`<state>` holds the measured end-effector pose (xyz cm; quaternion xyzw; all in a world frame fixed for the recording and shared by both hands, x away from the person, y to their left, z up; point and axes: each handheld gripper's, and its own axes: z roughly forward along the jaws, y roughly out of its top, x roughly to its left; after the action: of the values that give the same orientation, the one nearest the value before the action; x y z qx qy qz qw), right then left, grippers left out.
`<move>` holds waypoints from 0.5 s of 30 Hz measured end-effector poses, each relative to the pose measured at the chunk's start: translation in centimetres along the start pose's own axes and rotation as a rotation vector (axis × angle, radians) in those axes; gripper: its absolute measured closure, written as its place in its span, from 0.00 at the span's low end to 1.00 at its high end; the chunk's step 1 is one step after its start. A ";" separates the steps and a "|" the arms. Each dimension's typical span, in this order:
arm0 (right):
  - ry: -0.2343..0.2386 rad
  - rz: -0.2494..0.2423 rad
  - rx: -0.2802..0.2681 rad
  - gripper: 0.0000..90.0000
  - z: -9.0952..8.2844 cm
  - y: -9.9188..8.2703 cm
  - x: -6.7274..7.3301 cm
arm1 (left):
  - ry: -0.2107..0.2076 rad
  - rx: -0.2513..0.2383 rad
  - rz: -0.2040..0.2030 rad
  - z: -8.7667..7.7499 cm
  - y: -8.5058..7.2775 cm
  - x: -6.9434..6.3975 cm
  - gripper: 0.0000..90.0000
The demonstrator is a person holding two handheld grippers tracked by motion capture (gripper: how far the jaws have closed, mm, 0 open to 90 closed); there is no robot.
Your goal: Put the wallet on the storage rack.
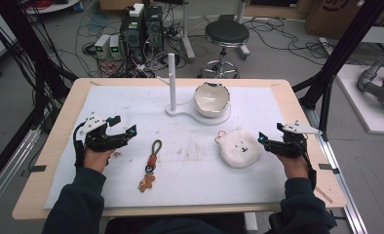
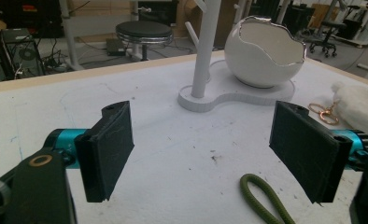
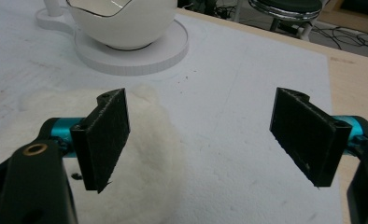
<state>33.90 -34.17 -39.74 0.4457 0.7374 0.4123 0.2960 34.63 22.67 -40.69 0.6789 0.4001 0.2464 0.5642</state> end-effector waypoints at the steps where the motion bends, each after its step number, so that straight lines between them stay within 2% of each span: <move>1: 0.000 0.000 0.000 0.22 0.0 0.0 0.0 | 0.004 0.000 -0.005 0.0 0.0 -0.1 0.24; 7: 0.002 0.016 0.006 0.22 -0.2 -0.4 -0.7 | 0.000 0.020 -0.006 0.8 -0.2 -0.2 0.24; 15: -0.003 0.025 0.018 0.23 -0.5 -0.8 -0.9 | -0.012 0.036 -0.011 1.1 -0.3 -0.2 0.25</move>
<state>33.54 -35.34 -40.09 0.4583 0.7350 0.4086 0.2877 35.26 21.91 -41.23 0.6882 0.4047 0.2320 0.5556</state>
